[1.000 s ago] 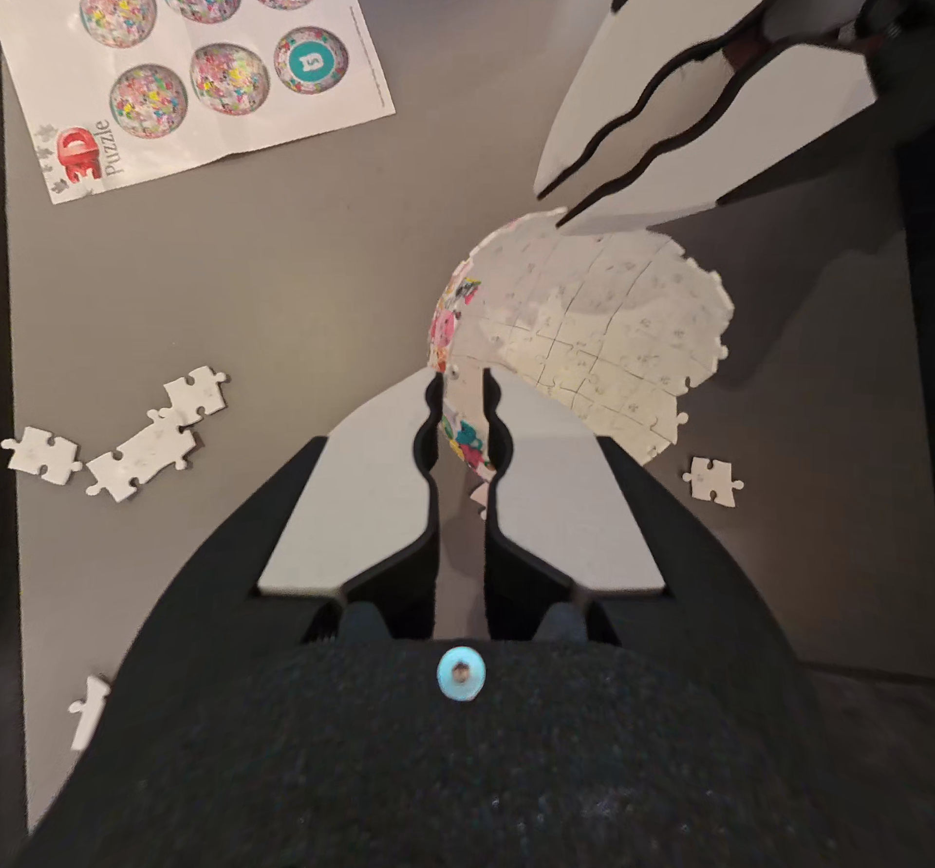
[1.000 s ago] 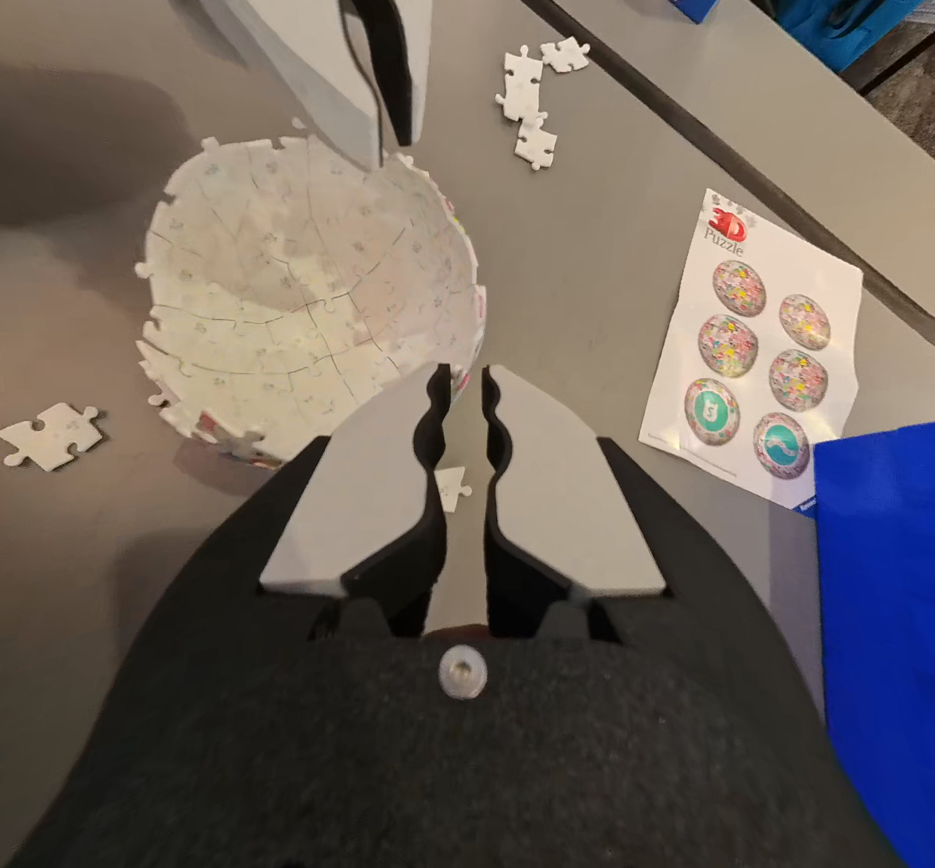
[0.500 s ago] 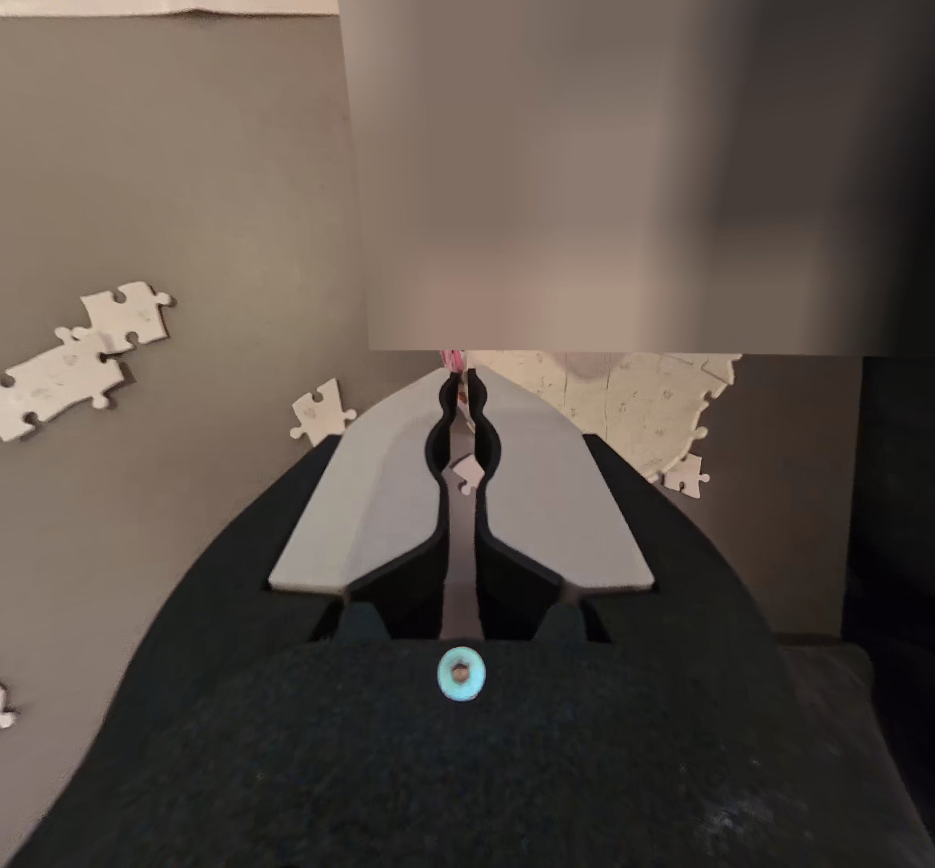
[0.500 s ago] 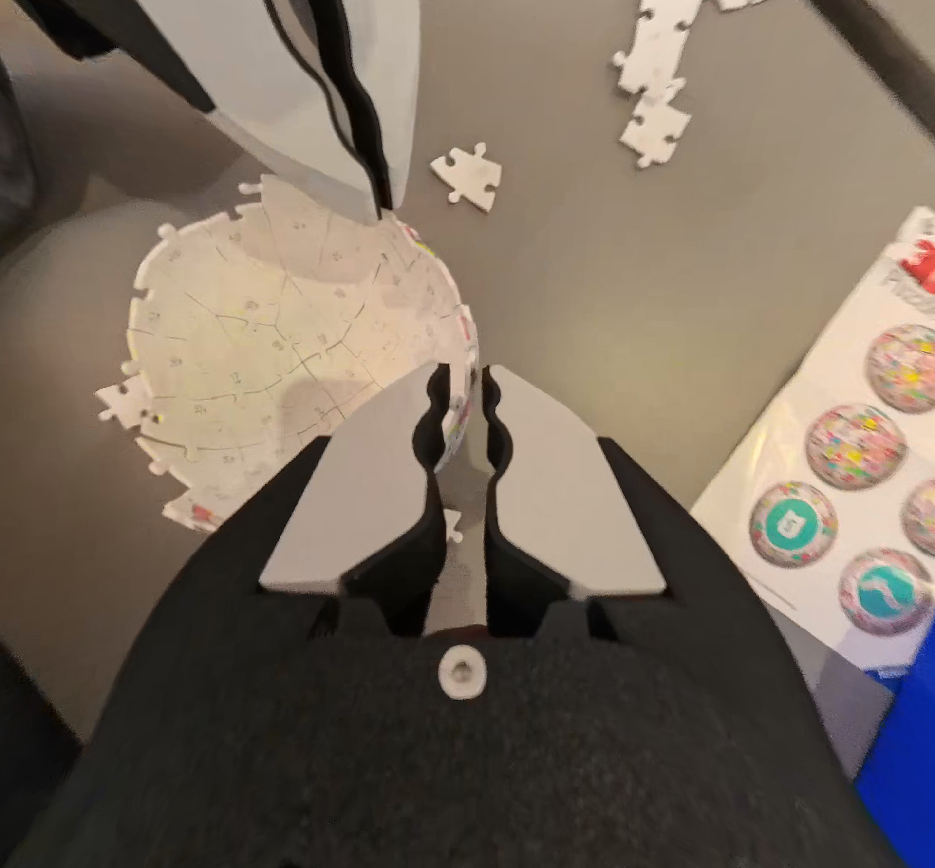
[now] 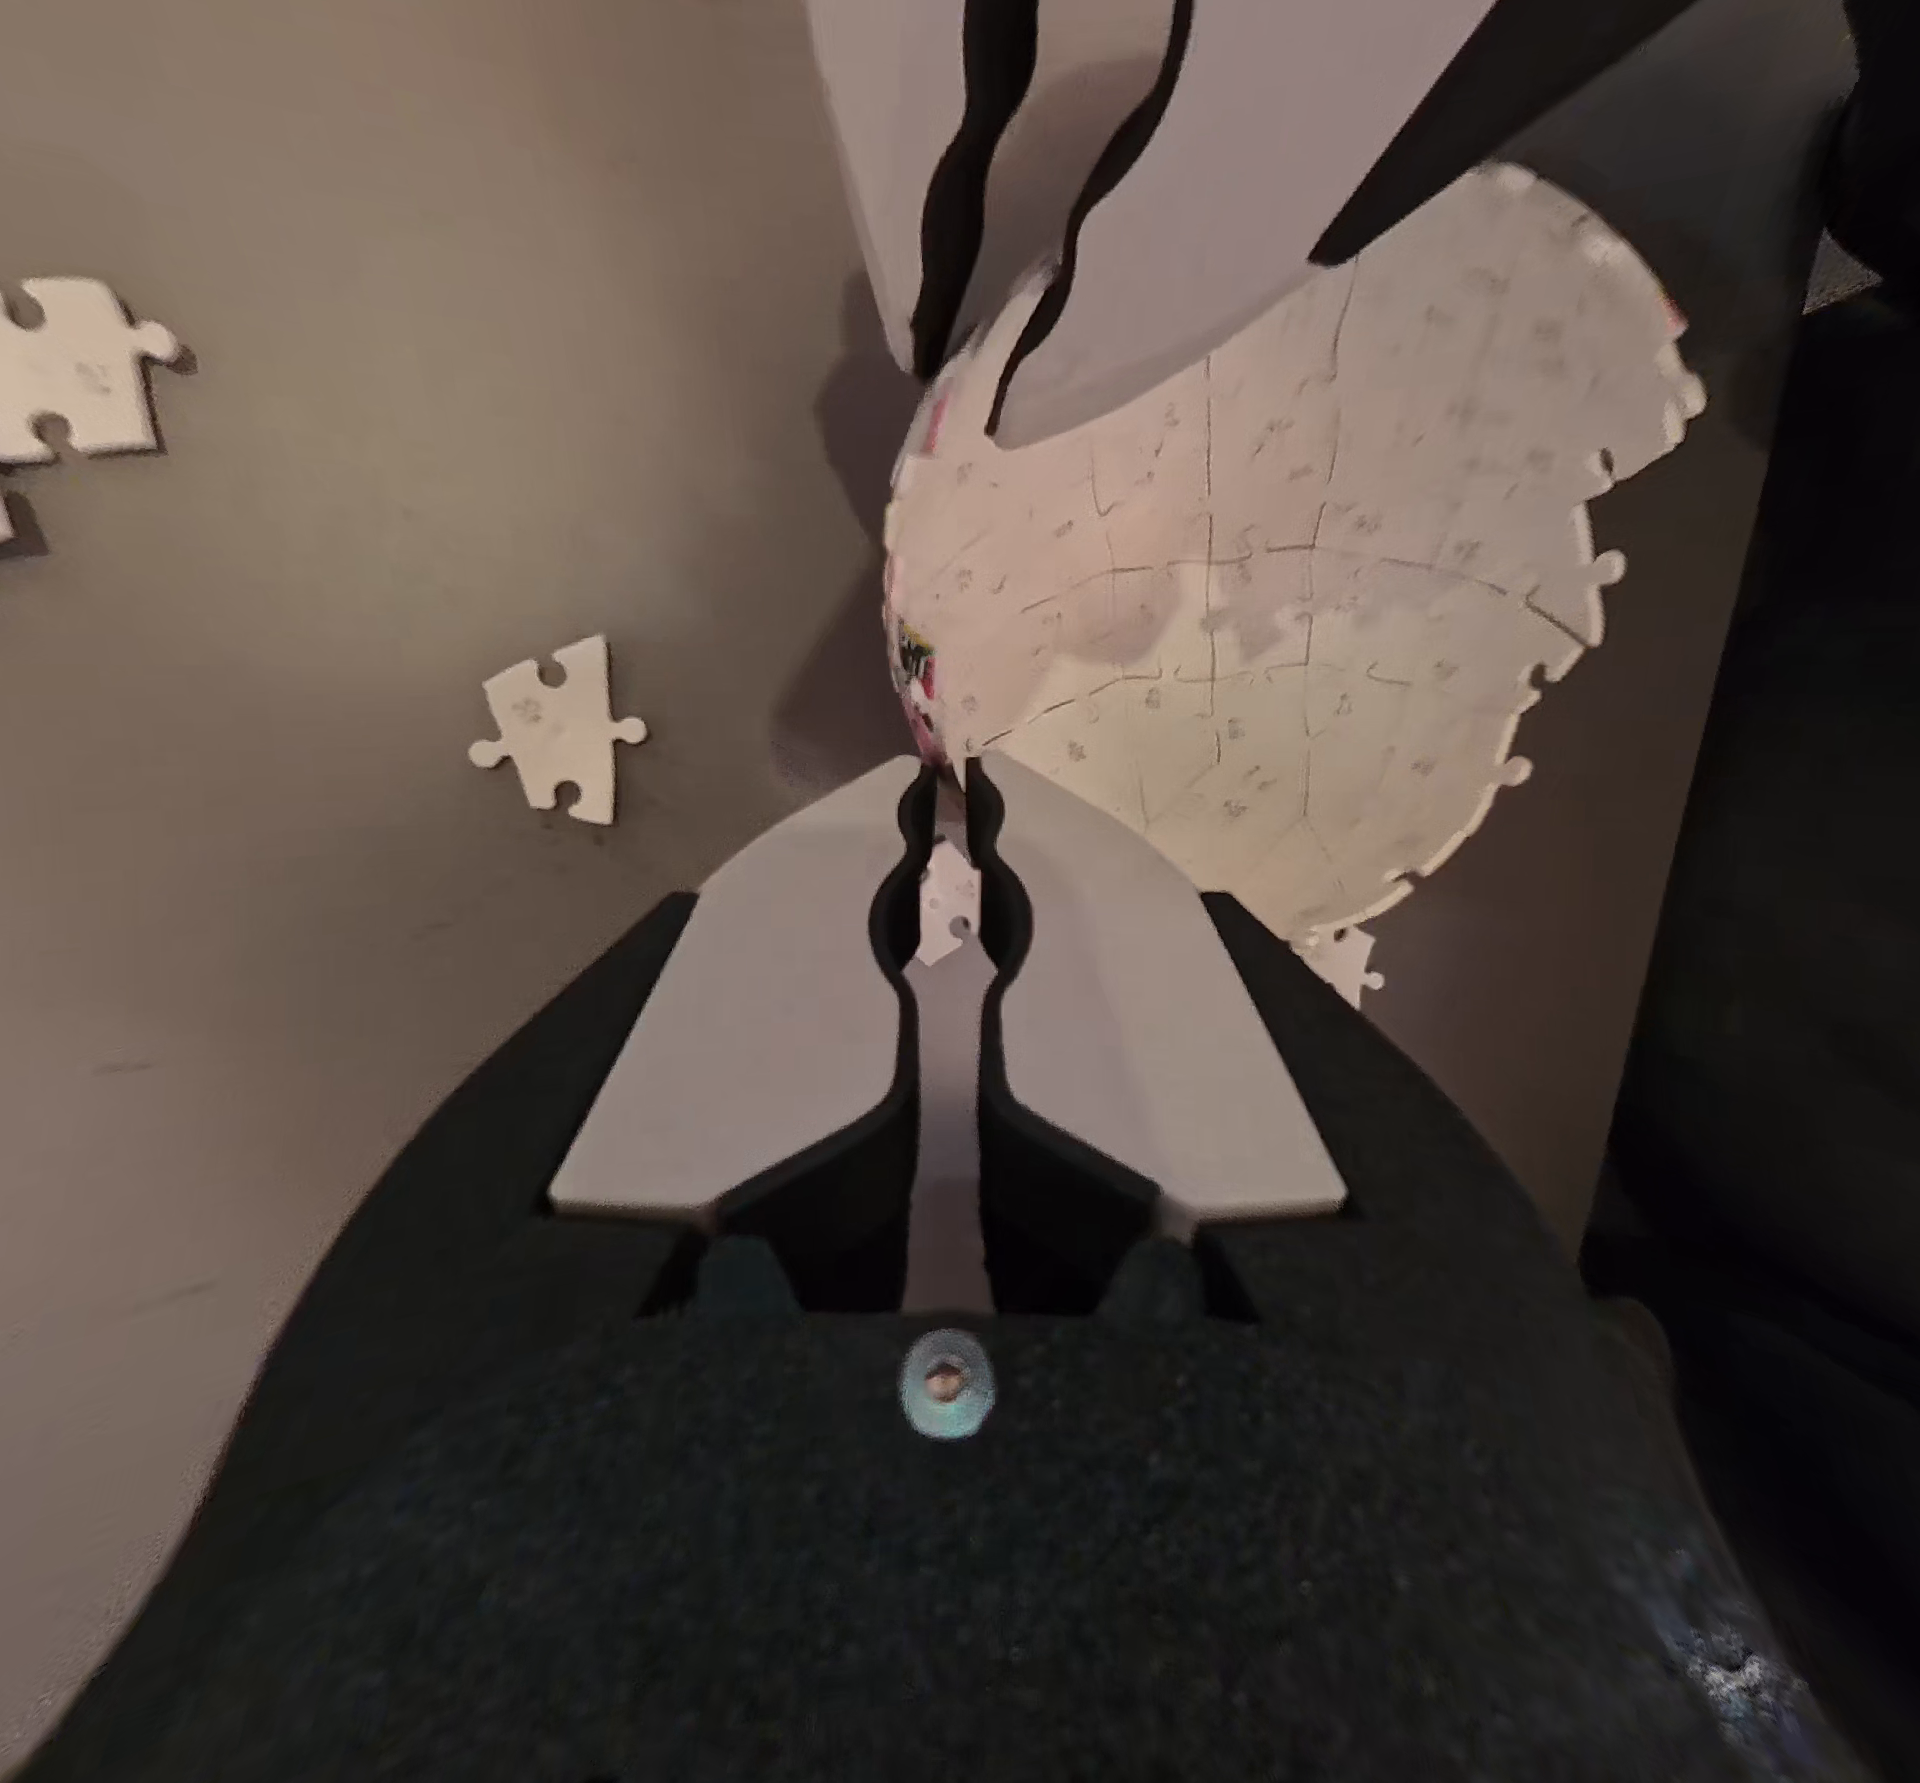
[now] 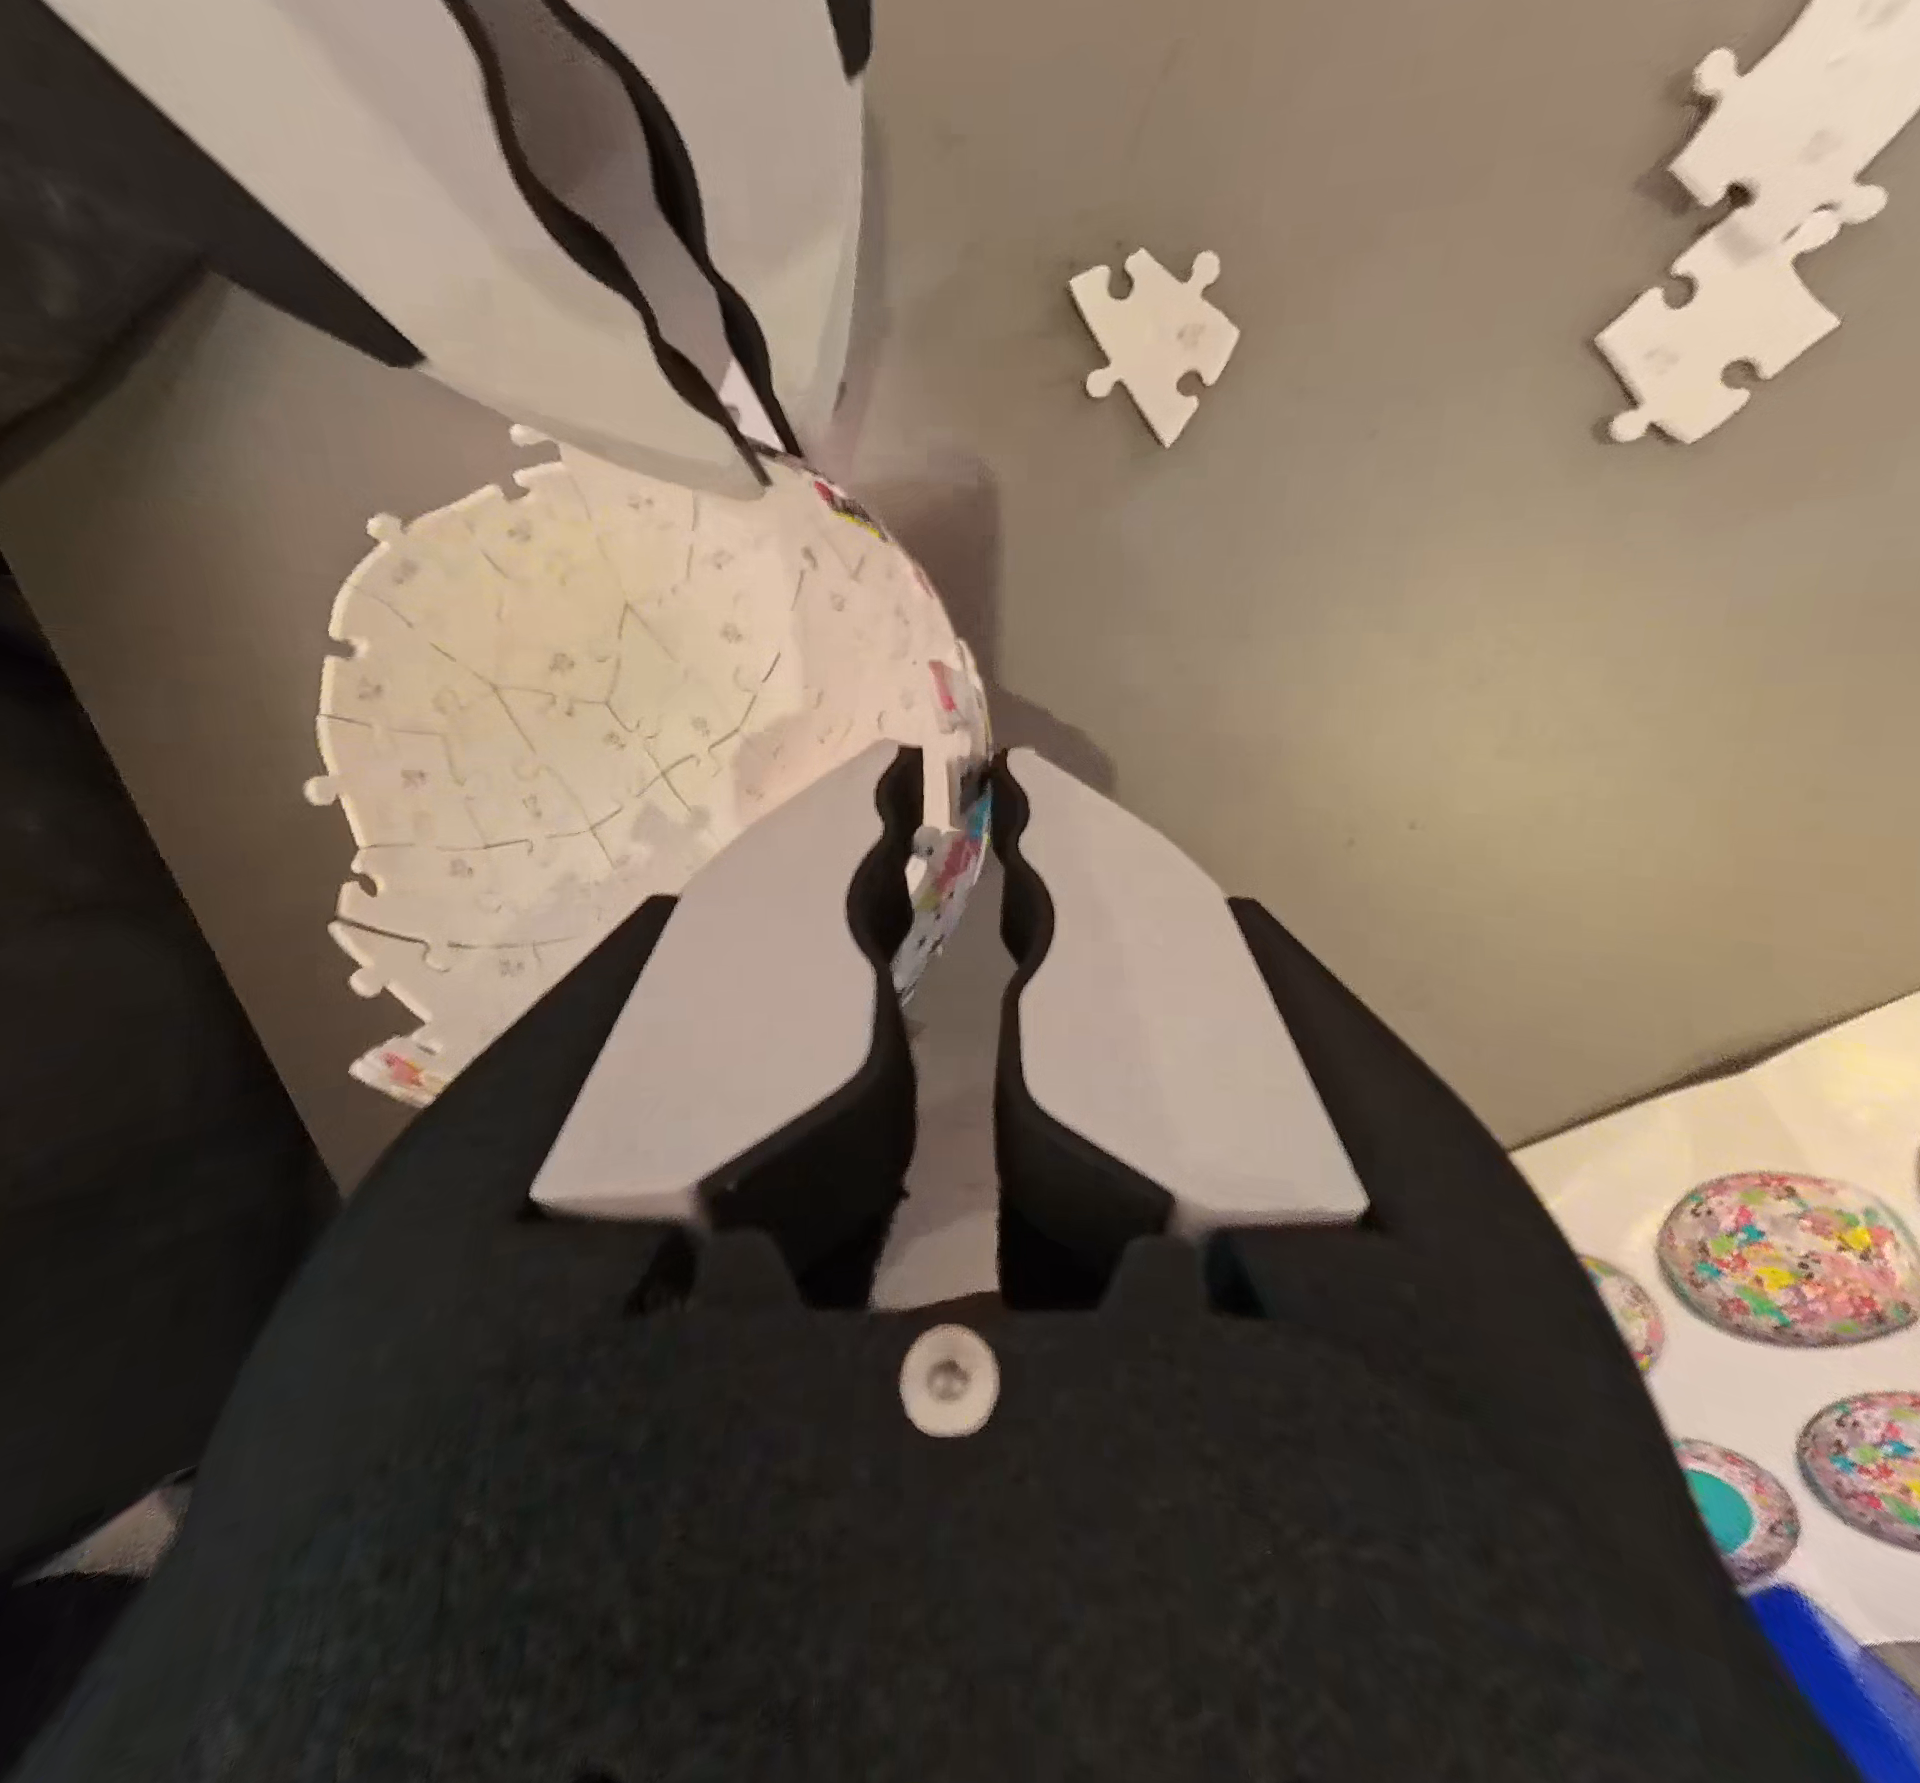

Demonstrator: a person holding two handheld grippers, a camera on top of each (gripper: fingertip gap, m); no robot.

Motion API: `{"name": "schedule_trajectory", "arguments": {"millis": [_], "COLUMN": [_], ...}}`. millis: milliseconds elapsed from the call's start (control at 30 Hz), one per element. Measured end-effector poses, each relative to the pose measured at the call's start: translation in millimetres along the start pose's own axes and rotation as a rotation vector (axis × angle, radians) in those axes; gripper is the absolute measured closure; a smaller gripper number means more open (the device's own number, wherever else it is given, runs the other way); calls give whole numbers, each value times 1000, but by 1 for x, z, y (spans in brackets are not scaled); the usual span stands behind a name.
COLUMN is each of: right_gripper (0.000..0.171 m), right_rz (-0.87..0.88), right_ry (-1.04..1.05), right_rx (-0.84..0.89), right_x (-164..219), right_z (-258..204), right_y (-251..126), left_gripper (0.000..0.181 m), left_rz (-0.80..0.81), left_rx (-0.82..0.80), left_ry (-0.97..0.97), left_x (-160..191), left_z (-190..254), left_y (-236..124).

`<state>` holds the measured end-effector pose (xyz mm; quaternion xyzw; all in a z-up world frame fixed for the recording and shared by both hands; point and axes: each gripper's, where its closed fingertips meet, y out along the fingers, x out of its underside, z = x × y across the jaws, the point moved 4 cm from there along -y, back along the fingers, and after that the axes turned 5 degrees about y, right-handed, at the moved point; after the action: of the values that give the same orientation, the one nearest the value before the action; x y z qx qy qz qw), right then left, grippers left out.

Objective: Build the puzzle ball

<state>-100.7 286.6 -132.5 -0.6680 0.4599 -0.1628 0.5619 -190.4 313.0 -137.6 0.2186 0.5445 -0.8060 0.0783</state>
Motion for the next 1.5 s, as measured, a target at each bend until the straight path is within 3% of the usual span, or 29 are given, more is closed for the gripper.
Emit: {"name": "schedule_trajectory", "arguments": {"millis": [133, 200, 367, 533, 633, 733, 867, 900, 967, 1000, 1067, 1167, 1233, 1500], "right_gripper": [155, 149, 147, 138, 138, 130, 126, 126, 126, 126, 126, 125, 124, 128], "right_rz": [-21, 39, 404, 762, 959, 1061, 1138, 1130, 1156, 1154, 1132, 1066, 1022, 1128], "right_ry": [-15, -30, -69, -14, 56, 115, 71, 63, 5, -16, -32, -29, -3, 145], "right_rx": [-15, -1, 105, 260, 329, 395, 464, 432, 416, 411, 422, 444, 467, 295], "right_x": [-4, -7, -4, 48, 93, 134, 165, 164, 161, 160, 160, 163, 169, 182], "right_z": [0, -3, -12, -31, -52, -77, -111, -120, -135, -140, -144, -141, -133, -123], "right_y": [-3, -15, -83, -131, -121, -87, -47, -48, -54, -53, -47, -35, -33, -42], "left_gripper": [176, 165, 157, 133, 131, 134, 158, 157, 124, 118, 125, 123, 131, 125], "left_rz": [19, 77, 340, 604, 675, 596, 497, 510, 505, 488, 566, 670, 671, 698], "left_rx": [5, 34, 38, -127, -237, -390, -628, -658, -733, -776, -845, -762, -777, -755], "left_ry": [-32, -53, -86, -89, -182, -256, -270, -254, -204, -170, -155, -177, -178, -157], "left_x": [3, -1, -6, 21, 55, 88, 112, 114, 107, 102, 95, 98, 103, 101], "left_z": [4, 10, 32, 68, 89, 108, 136, 144, 155, 160, 166, 176, 174, 169], "left_y": [0, -7, -55, -104, -101, -65, -10, 0, 5, 2, -5, -5, -12, -10]}}
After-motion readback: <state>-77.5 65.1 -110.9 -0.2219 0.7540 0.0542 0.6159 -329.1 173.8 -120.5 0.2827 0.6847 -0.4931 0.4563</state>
